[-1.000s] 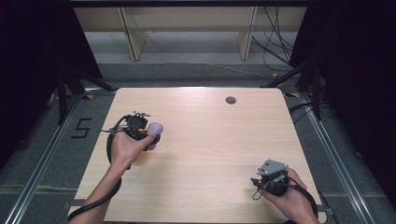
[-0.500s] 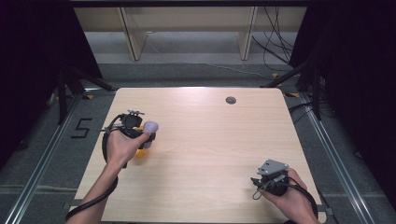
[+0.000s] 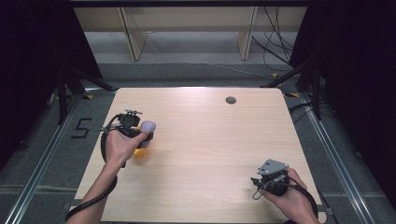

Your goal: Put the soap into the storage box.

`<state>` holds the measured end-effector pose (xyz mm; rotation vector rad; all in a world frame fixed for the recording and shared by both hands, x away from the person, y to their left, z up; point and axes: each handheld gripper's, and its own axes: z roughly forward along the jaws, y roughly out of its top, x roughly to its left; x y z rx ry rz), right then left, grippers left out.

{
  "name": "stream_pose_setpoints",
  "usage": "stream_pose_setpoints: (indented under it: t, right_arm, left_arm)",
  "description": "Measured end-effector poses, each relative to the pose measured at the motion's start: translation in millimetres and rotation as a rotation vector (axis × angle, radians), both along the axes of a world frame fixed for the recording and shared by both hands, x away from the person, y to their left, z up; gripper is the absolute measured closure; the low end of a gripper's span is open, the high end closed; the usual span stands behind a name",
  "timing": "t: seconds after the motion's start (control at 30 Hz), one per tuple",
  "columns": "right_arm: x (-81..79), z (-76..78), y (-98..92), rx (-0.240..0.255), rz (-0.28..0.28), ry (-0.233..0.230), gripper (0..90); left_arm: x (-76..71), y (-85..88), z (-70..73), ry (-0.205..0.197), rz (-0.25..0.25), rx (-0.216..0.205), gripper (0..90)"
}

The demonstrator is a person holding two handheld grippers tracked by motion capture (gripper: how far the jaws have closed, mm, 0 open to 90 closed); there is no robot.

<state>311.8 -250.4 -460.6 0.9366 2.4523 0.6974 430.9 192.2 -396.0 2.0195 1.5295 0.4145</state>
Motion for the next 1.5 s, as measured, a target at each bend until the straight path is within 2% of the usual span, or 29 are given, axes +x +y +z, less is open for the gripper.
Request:
stream_pose_setpoints:
  t: [0.17, 0.63, 0.7, 0.8, 0.9, 0.93, 1.5]
  right_arm:
    - [-0.1, 0.5, -0.1, -0.005, -0.003, -0.001, 55.0]
    - [1.0, 0.7, -0.8, -0.002, 0.01, -0.006, 55.0]
    - [0.2, 0.2, 0.0, 0.007, 0.0, -0.004, 55.0]
    - [0.4, 1.8, -0.7, -0.005, 0.006, -0.009, 55.0]
    - [0.5, 1.7, -0.7, -0.005, 0.006, -0.008, 55.0]
    - [0.5, 1.8, -0.7, -0.005, 0.006, -0.009, 55.0]
    - [0.5, 1.9, -0.6, -0.004, 0.005, -0.009, 54.9]
  left_arm:
    - [0.6, 2.2, -0.3, -0.004, 0.008, -0.004, 48.6]
    - [4.7, 9.9, -2.7, 0.017, 0.028, -0.006, 48.6]
    - [4.8, 9.9, -3.7, 0.008, 0.032, -0.008, 48.6]
    - [6.3, 11.3, -4.9, 0.017, 0.038, -0.006, 48.6]
    - [7.2, 12.1, -5.9, 0.009, 0.039, -0.009, 48.6]
    - [8.0, 12.9, -5.1, 0.024, 0.043, -0.002, 48.6]
    - [13.7, 20.3, -10.4, 0.028, 0.066, 0.011, 48.6]
